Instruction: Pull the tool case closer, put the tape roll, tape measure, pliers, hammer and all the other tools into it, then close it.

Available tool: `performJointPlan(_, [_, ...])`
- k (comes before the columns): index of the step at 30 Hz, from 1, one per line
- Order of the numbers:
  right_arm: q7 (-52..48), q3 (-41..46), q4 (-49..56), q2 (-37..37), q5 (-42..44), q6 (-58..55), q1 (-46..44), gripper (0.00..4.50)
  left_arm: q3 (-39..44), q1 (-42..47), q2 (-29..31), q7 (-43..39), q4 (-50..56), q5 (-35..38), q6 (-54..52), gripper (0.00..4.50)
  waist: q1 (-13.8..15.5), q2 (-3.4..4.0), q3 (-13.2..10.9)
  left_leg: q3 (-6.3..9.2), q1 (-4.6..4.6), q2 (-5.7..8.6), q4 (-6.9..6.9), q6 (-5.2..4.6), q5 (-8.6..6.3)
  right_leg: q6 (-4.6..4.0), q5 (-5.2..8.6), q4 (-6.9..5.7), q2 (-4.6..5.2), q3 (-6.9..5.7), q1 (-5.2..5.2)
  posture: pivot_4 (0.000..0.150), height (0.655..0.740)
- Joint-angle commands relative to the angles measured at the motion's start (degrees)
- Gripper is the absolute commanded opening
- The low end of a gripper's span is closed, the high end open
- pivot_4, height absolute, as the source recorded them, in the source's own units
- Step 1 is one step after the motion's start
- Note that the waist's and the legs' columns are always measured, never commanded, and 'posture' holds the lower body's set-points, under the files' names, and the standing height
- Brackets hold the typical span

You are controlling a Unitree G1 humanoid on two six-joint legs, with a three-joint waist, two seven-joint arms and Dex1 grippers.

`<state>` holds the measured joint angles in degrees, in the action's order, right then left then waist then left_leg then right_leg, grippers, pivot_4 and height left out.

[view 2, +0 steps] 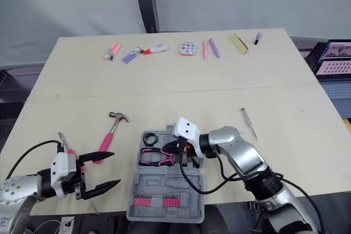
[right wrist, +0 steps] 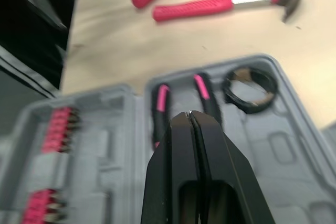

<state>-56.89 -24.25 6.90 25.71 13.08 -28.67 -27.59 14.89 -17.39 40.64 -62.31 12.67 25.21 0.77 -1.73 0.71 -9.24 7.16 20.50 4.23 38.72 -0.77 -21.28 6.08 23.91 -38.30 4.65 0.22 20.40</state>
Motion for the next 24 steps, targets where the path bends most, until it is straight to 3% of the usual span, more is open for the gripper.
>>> performJointPlan(1, [0.13, -0.91, -2.08, -1.26, -1.79, 4.80, 0.94, 0.05, 0.53, 0.51, 0.74, -0.30, 0.98, 0.36, 0.25, 4.50, -0.01, 0.00, 0.00, 0.00, 0.00, 0.00, 0.00, 0.00, 0.00, 0.00, 0.00, 0.00, 0.00, 0.00, 0.00, 0.150, 0.7400])
performJointPlan(24, [0.17, -1.80, -10.10, -3.41, -7.24, 10.08, 2.56, 0.05, 0.37, 0.10, 1.08, -0.22, 2.64, 0.55, -0.61, 4.50, -0.04, 0.00, 0.00, 0.01, -0.01, 0.00, 0.01, 0.00, 0.00, 0.00, 0.00, -0.03, -0.01, 0.01, 0.00, 0.150, 0.7400])
